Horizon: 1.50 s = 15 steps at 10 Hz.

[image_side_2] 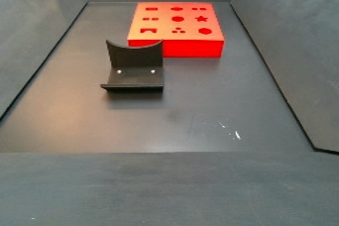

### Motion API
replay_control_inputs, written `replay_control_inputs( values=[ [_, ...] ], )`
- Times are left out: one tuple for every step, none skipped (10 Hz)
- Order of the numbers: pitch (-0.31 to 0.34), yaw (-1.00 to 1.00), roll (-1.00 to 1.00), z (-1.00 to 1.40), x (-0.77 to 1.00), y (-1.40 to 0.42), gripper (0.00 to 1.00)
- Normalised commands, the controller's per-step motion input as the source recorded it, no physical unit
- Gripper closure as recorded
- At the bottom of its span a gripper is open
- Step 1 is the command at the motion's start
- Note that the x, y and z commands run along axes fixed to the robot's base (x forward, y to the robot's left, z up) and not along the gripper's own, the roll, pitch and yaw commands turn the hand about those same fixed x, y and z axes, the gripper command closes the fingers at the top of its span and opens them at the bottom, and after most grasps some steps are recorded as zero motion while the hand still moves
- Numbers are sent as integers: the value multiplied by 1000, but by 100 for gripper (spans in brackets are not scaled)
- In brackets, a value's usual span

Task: Insert the double-square object.

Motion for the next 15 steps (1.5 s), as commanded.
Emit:
replay_control_inputs(
  values=[
    [19, 0, 0, 0, 37, 0, 100],
    [141, -489, 101, -189, 211, 251, 100],
    [66, -737, 57, -217, 237, 257, 100],
    [44, -780, 51, -251, 211, 231, 100],
    [0, -840, 20, -226, 209, 194, 100],
    [0, -874, 3, -197, 214, 169, 100],
    [0, -871, 4, -211, 280, 169, 100],
    [0, -780, 57, -274, 434, 160, 100],
    [0, -657, 153, -429, 549, 177, 100],
    [34, -617, 187, -526, 543, 209, 100],
    [26, -674, 151, -491, 457, 214, 100],
    [13, -709, 121, -457, 414, 220, 100],
    [43, -743, 54, -443, 326, 254, 100],
    [49, -777, 0, -369, 303, 246, 100],
    [50, -809, -24, -334, 277, 177, 100]
  ],
)
